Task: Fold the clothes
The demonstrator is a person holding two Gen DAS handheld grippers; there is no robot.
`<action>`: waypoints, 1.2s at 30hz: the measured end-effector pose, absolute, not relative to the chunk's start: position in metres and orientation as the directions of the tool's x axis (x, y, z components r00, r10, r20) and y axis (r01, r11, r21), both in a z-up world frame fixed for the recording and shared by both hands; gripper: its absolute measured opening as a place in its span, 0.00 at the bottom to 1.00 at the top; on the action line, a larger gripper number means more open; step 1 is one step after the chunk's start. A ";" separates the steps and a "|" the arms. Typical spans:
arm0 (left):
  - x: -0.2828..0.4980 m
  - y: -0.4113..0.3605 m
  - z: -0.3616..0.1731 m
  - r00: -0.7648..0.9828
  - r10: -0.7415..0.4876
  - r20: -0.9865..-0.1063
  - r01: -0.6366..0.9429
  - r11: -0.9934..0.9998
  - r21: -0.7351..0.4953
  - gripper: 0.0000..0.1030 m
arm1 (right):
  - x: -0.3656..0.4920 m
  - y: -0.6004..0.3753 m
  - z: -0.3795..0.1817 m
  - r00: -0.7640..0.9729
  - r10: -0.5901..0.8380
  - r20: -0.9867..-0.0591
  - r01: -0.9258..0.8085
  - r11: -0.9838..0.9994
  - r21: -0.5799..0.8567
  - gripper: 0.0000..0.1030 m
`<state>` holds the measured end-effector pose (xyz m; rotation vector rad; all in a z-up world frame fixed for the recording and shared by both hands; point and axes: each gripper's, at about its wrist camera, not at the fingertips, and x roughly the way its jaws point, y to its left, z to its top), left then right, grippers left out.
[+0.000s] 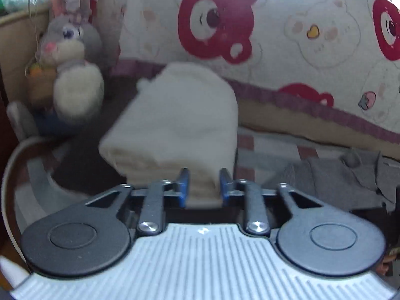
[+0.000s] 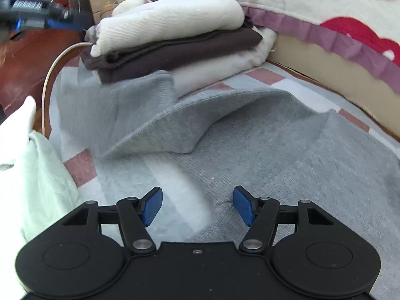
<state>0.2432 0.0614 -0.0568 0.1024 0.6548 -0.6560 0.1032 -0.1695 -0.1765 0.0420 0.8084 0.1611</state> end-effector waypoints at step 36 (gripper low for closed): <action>0.114 -0.041 -0.149 0.718 -0.482 -0.502 0.695 0.455 0.557 0.05 | 0.102 -0.195 -0.111 0.825 0.445 -0.348 -0.072 0.694 0.717 0.07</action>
